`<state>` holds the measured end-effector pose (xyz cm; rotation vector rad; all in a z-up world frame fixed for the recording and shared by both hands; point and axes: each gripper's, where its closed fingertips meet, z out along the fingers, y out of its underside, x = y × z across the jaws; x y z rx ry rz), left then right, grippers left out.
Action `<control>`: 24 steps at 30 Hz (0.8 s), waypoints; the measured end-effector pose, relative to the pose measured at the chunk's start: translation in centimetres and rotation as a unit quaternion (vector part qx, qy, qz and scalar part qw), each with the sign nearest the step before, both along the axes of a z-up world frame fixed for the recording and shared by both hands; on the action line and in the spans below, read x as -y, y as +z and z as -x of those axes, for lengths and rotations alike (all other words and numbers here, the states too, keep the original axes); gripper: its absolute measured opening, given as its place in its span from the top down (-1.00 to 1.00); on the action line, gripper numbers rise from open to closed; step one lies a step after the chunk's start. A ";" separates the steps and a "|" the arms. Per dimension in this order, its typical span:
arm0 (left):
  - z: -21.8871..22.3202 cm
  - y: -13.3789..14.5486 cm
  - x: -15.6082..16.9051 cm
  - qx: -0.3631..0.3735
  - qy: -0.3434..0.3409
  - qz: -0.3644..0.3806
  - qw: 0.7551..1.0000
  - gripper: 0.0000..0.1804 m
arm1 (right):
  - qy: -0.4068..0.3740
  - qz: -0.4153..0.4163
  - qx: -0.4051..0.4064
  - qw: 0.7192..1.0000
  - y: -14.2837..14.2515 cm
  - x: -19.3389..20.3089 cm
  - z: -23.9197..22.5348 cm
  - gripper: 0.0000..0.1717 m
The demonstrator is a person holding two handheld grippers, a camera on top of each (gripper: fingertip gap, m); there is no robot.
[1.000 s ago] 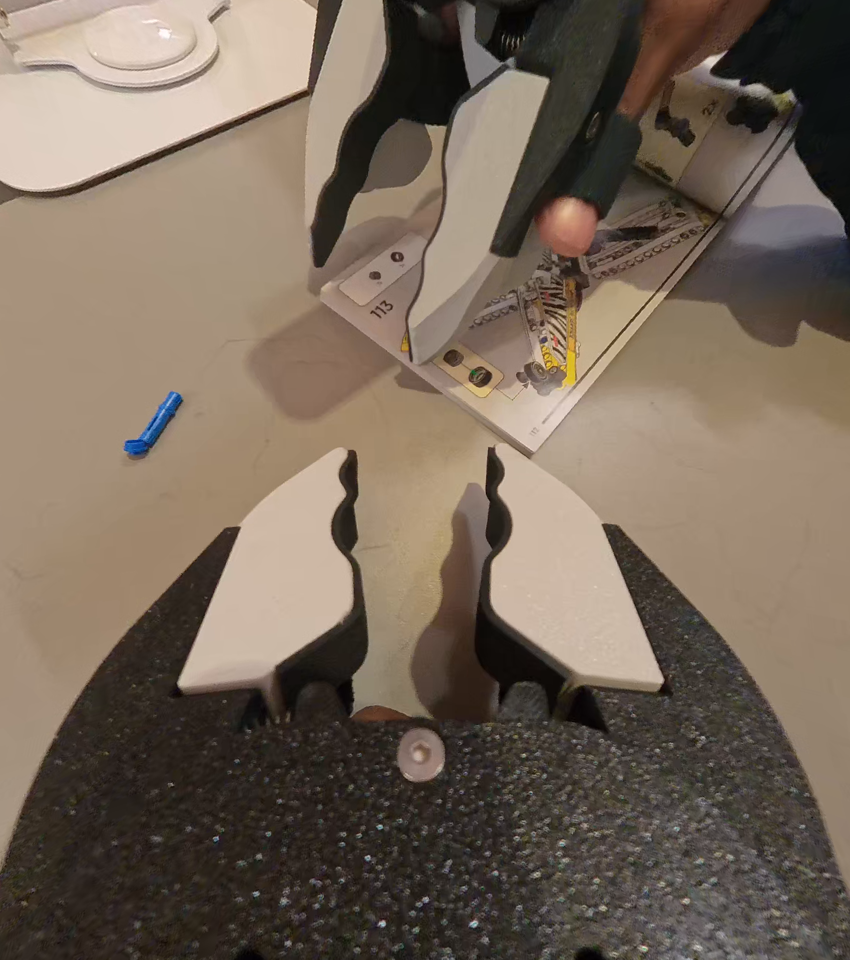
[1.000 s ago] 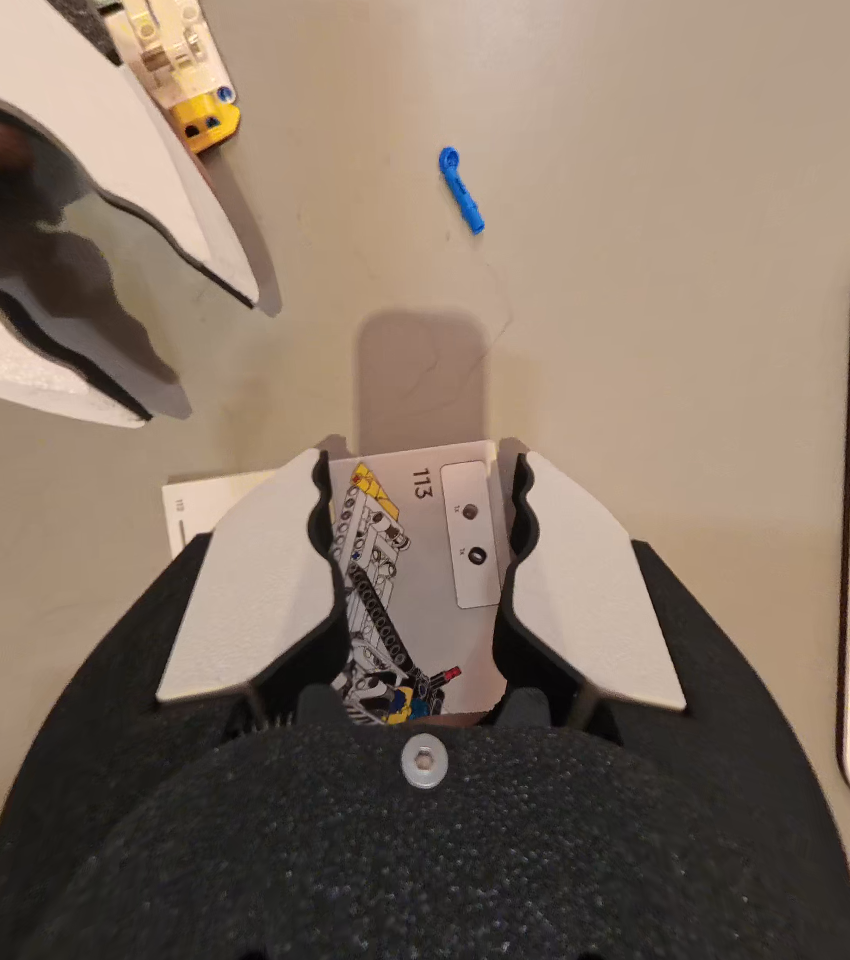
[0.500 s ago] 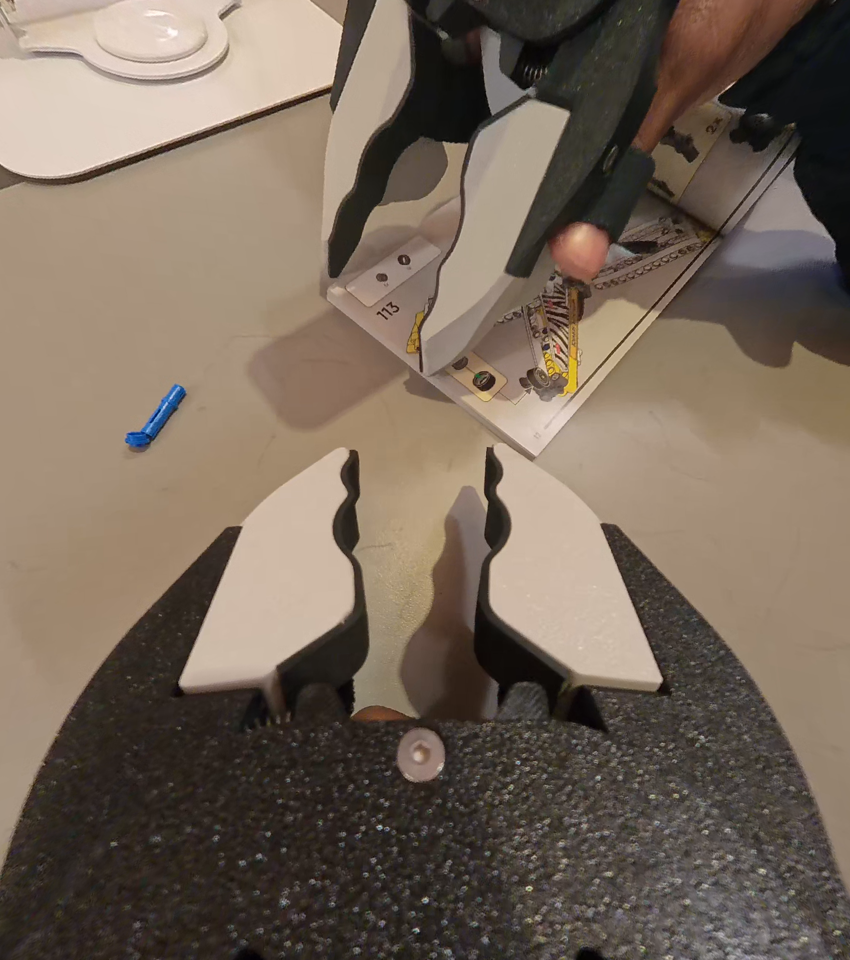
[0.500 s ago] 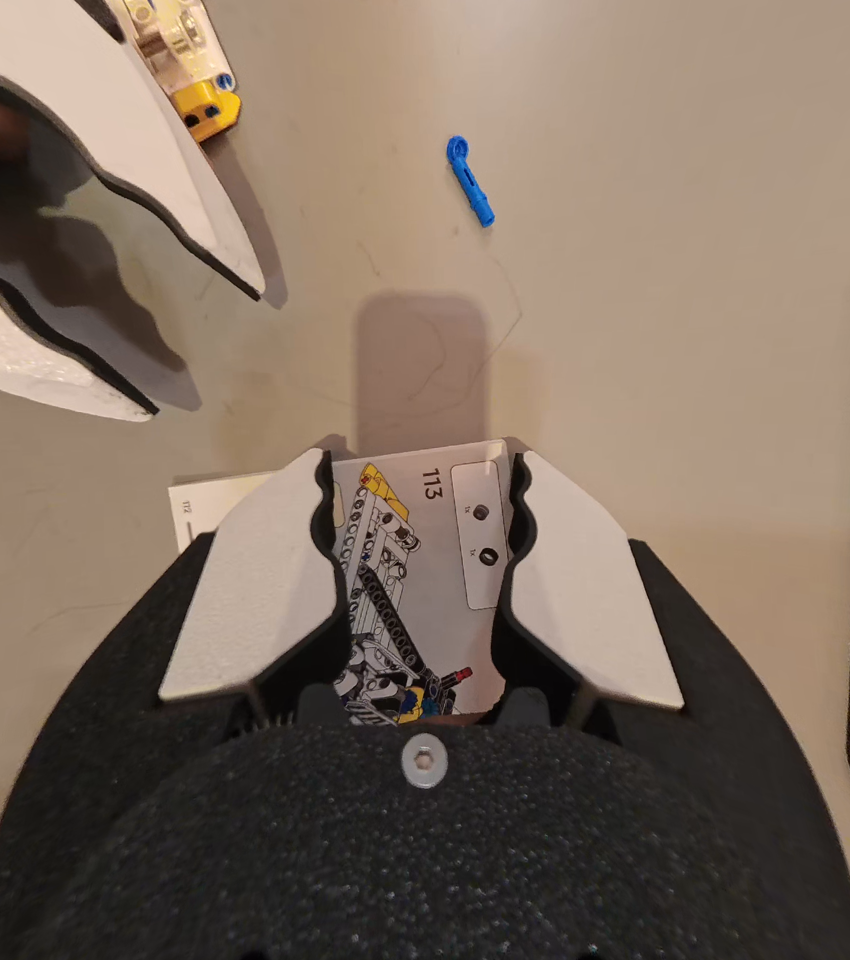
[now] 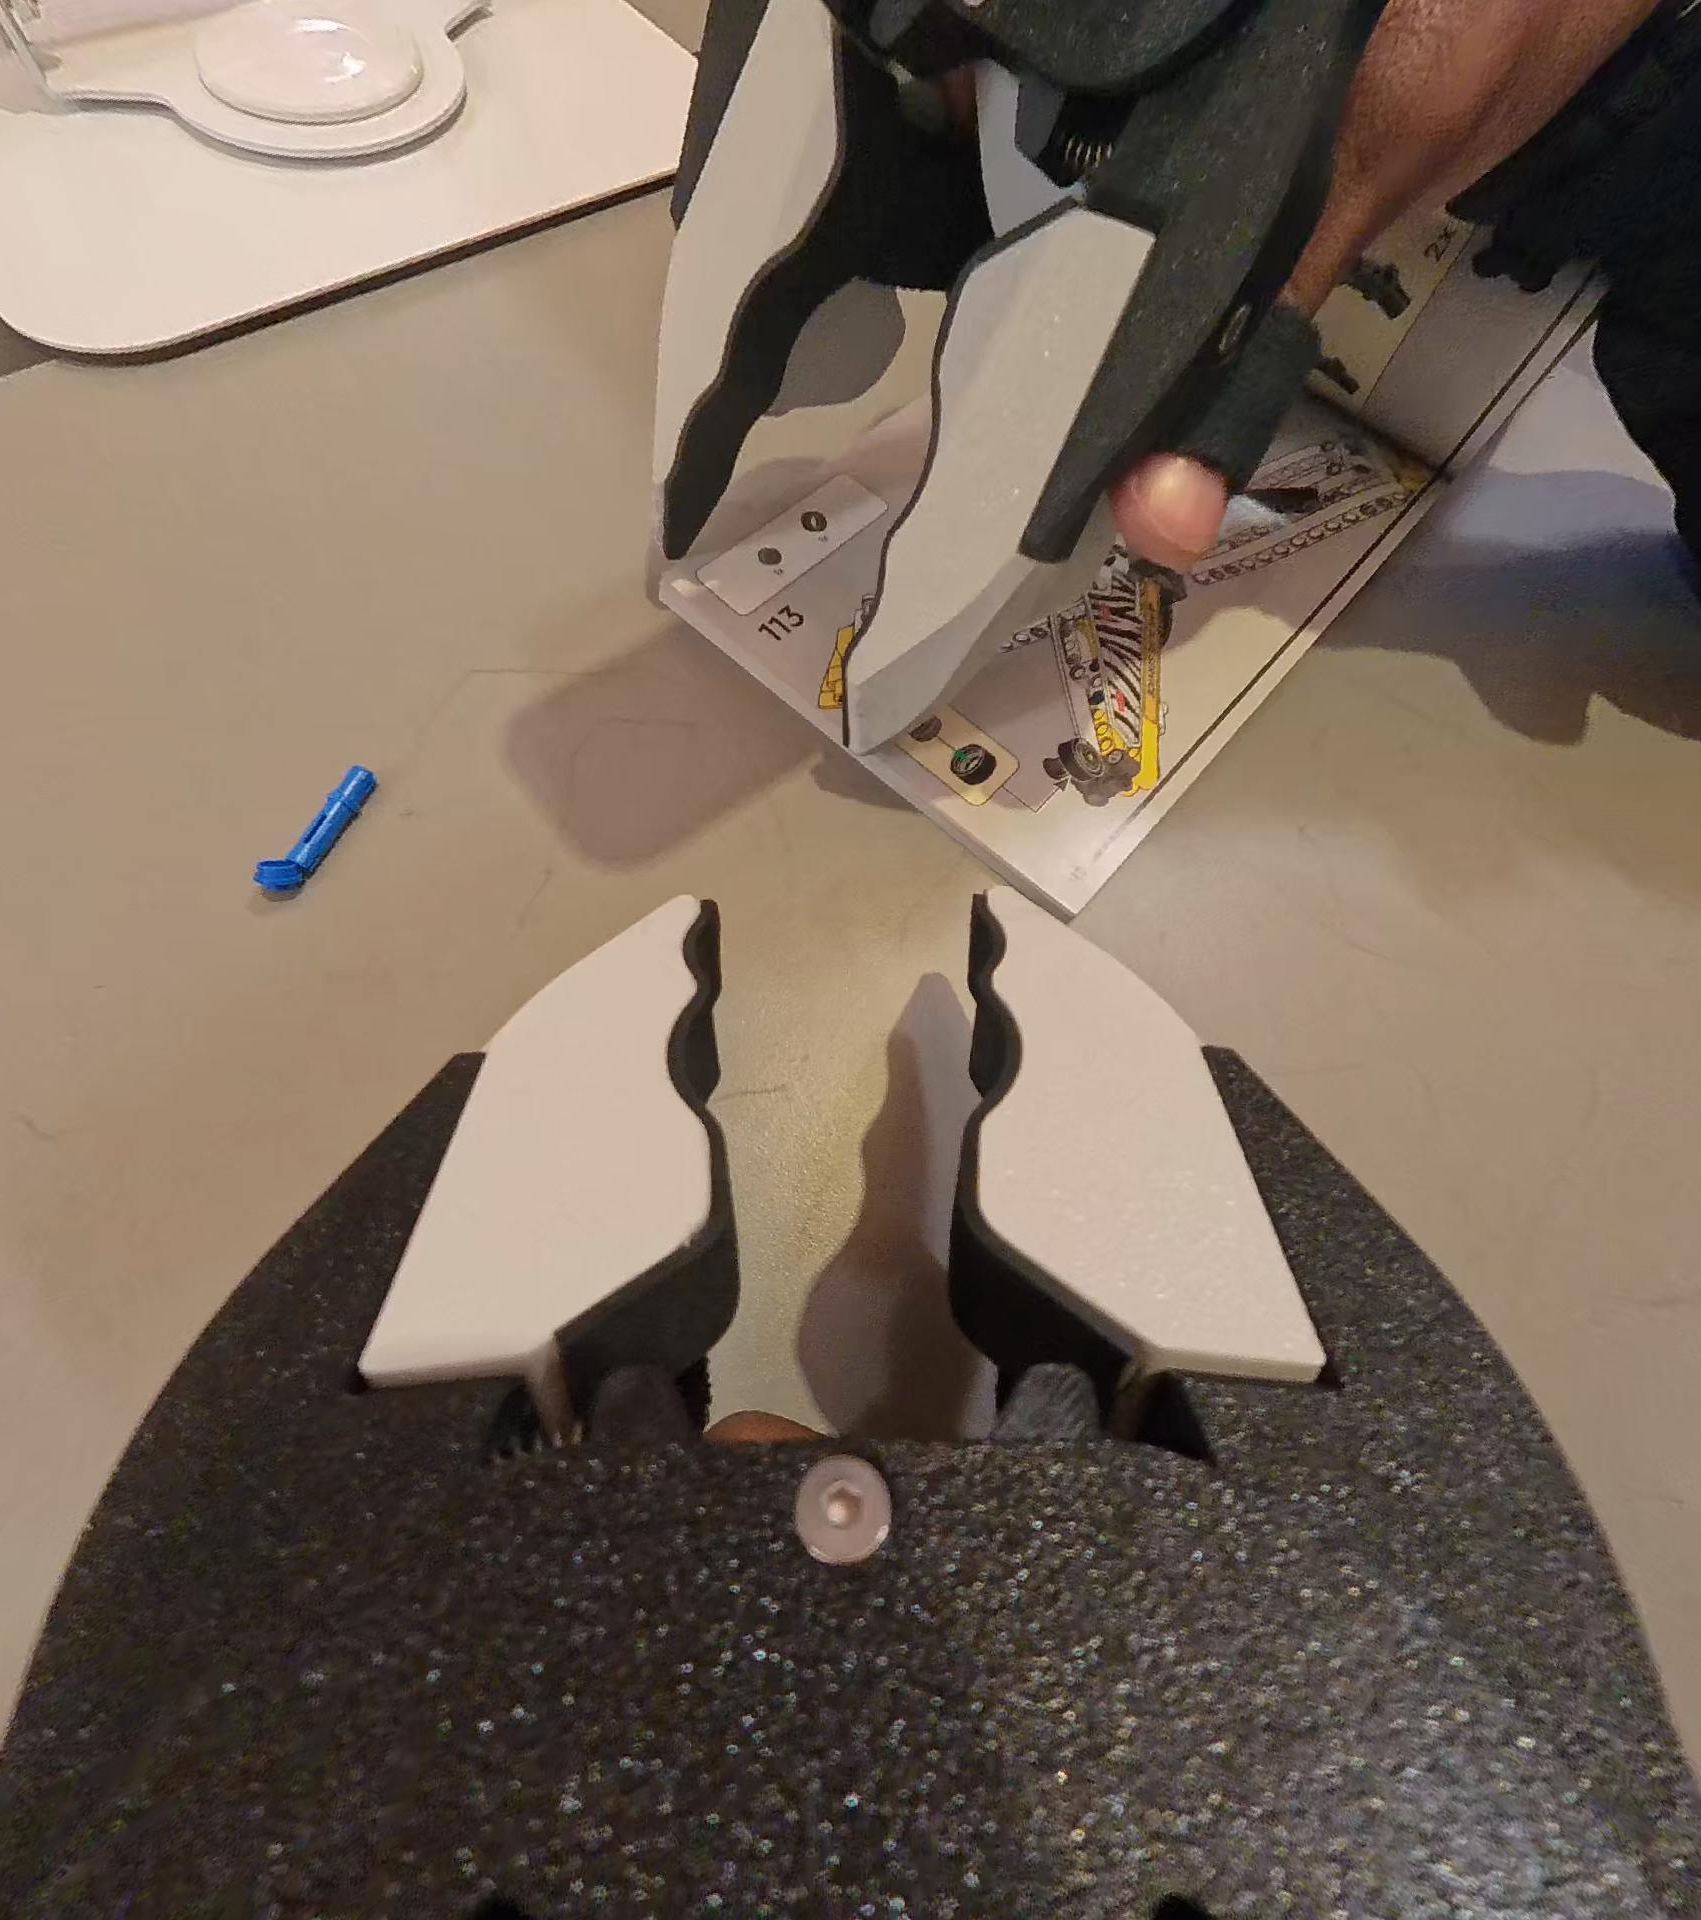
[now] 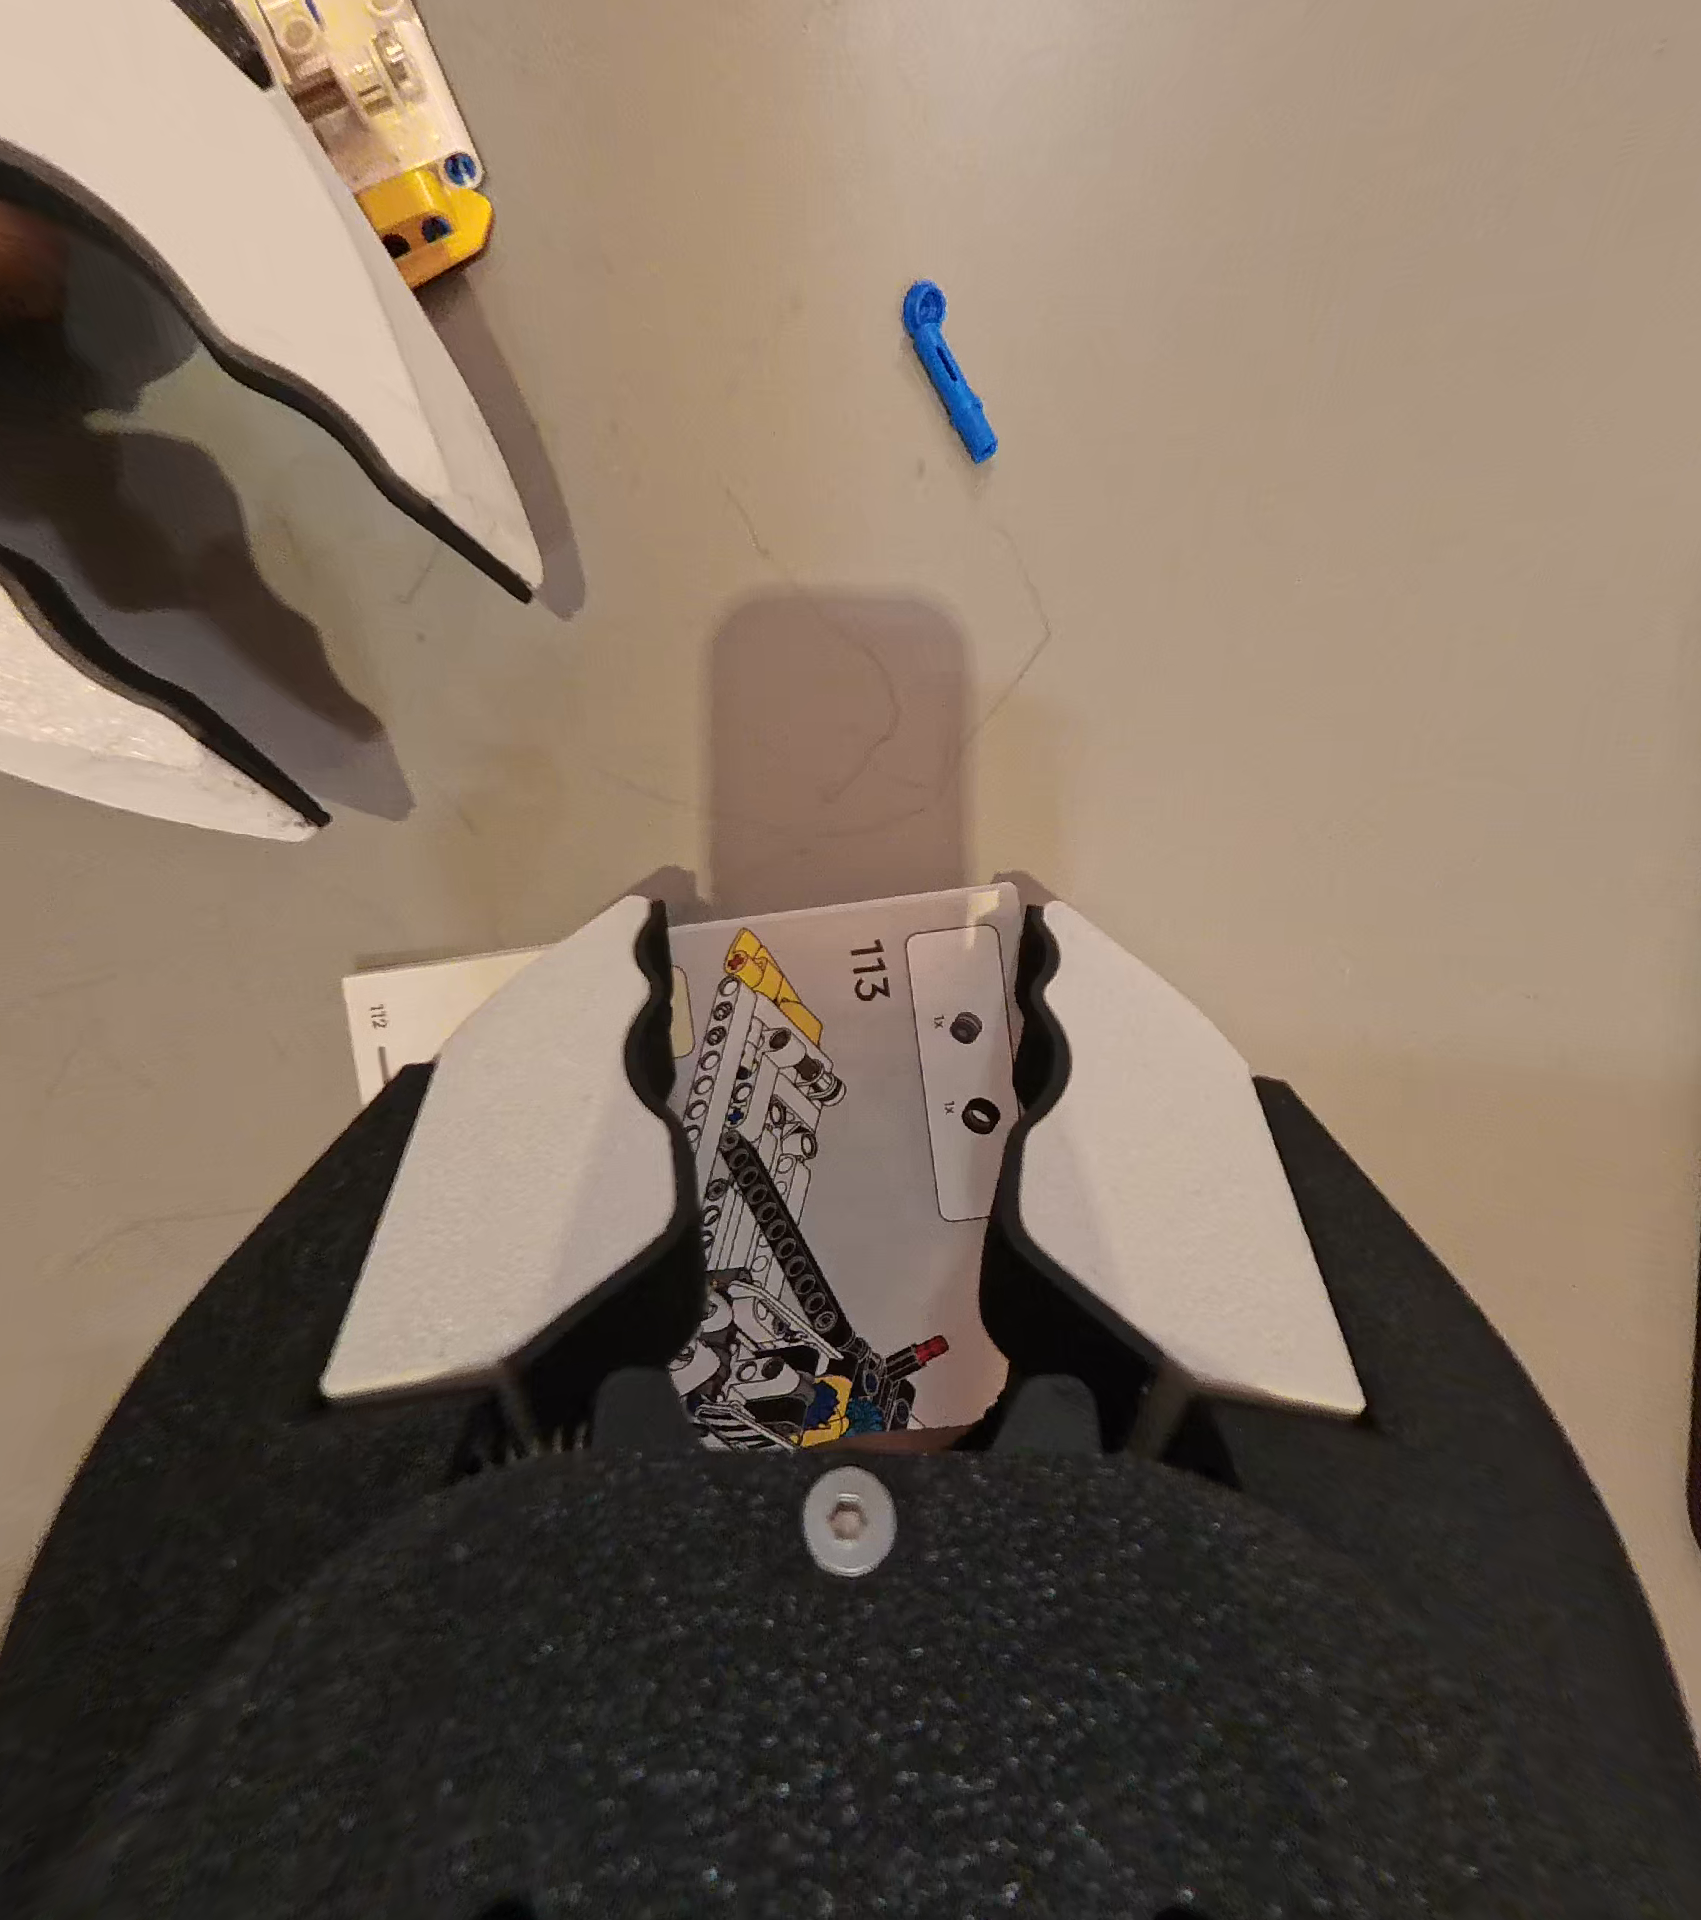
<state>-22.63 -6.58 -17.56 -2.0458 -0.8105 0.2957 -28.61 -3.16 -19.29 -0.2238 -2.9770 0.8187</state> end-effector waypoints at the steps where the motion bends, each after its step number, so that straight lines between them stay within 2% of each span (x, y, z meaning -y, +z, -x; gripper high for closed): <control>1: 0.0 0.0 0.0 0.000 0.000 0.000 1.000 0.48 | 0.000 0.000 0.001 1.000 0.0 0.0 0.0 0.25; 14: 0.1 0.0 0.1 0.001 0.003 -0.003 1.000 0.48 | 0.016 0.001 -0.003 1.000 0.8 -0.4 -0.6 0.34; 24: 0.1 0.0 0.0 0.000 0.004 -0.002 1.000 0.49 | 0.035 -0.009 -0.050 0.998 1.2 -1.2 0.1 0.86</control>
